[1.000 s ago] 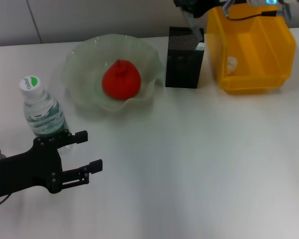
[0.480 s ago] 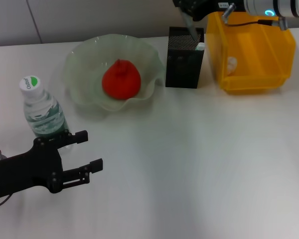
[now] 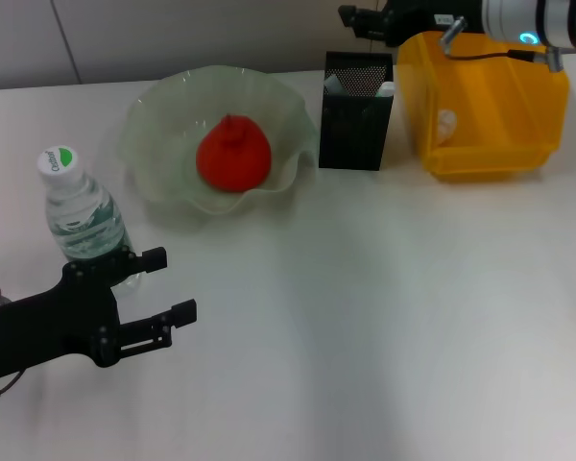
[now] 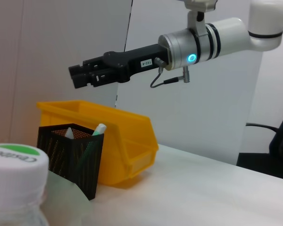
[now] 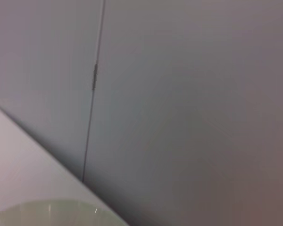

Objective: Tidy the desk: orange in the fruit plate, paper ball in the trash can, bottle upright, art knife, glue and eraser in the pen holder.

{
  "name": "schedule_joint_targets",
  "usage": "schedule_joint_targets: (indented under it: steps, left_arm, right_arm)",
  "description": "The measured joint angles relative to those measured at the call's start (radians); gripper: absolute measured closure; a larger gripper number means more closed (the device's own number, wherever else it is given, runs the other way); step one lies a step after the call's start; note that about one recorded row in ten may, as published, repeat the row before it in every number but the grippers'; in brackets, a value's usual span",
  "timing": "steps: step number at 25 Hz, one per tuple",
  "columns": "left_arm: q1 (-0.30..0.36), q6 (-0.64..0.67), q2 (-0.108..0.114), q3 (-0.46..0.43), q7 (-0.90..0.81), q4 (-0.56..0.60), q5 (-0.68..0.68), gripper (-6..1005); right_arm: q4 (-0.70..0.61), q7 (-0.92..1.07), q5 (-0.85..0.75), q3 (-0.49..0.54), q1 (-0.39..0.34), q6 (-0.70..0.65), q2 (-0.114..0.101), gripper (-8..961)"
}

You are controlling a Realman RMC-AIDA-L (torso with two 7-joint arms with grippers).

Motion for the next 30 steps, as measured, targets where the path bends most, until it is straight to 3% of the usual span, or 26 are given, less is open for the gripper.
schedule_joint_targets:
  steps: [3, 5, 6, 9, 10, 12, 13, 14, 15, 20, 23, 29, 30]
  left_arm:
    - [0.003, -0.001, 0.000, 0.000, -0.002, 0.000, -0.006, 198]
    - [0.003, -0.001, 0.001, 0.001, -0.007, 0.000, -0.007, 198]
    - [0.003, -0.001, 0.001, 0.001, -0.007, 0.000, -0.007, 198]
    - [0.003, 0.001, 0.001, -0.007, -0.012, 0.000, -0.015, 198]
    - [0.005, 0.002, 0.001, -0.024, -0.019, -0.008, -0.033, 198]
    - [0.006, 0.002, 0.000, -0.031, -0.020, -0.016, -0.043, 198]
    - [0.010, -0.002, -0.001, -0.049, -0.019, -0.047, -0.080, 198]
    - [0.010, -0.002, -0.001, -0.049, -0.019, -0.047, -0.080, 198]
    - [0.012, -0.015, -0.001, -0.052, -0.016, -0.070, -0.110, 198]
    - [-0.004, -0.068, -0.003, -0.043, -0.019, -0.104, -0.132, 198]
    - [-0.026, -0.084, 0.001, -0.029, -0.024, -0.122, -0.121, 198]
    - [-0.050, 0.029, 0.022, 0.122, -0.083, -0.048, -0.113, 198]
    - [-0.054, 0.042, 0.026, 0.135, -0.095, -0.042, -0.113, 198]
  right_arm:
    - [-0.028, 0.000, 0.057, 0.021, -0.032, -0.021, 0.001, 449]
    - [-0.106, 0.003, 0.155, 0.062, -0.112, -0.122, 0.001, 383]
    - [-0.106, 0.003, 0.155, 0.062, -0.112, -0.122, 0.001, 358]
    - [-0.176, 0.002, 0.308, 0.139, -0.224, -0.280, 0.001, 284]
    - [-0.179, -0.010, 0.427, 0.205, -0.298, -0.389, -0.001, 259]
    - [-0.167, -0.020, 0.471, 0.240, -0.329, -0.441, -0.002, 259]
    - [-0.130, -0.046, 0.533, 0.309, -0.388, -0.551, -0.004, 259]
    - [-0.130, -0.046, 0.533, 0.309, -0.388, -0.551, -0.004, 259]
    - [-0.103, -0.064, 0.532, 0.353, -0.439, -0.630, -0.005, 259]
    - [-0.052, -0.108, 0.465, 0.374, -0.544, -0.692, -0.001, 259]
    - [-0.009, -0.179, 0.450, 0.377, -0.578, -0.758, -0.004, 260]
    - [0.021, -0.248, 0.305, 0.383, -0.604, -0.965, -0.042, 260]
    - [0.016, -0.261, 0.221, 0.384, -0.591, -1.023, -0.052, 260]
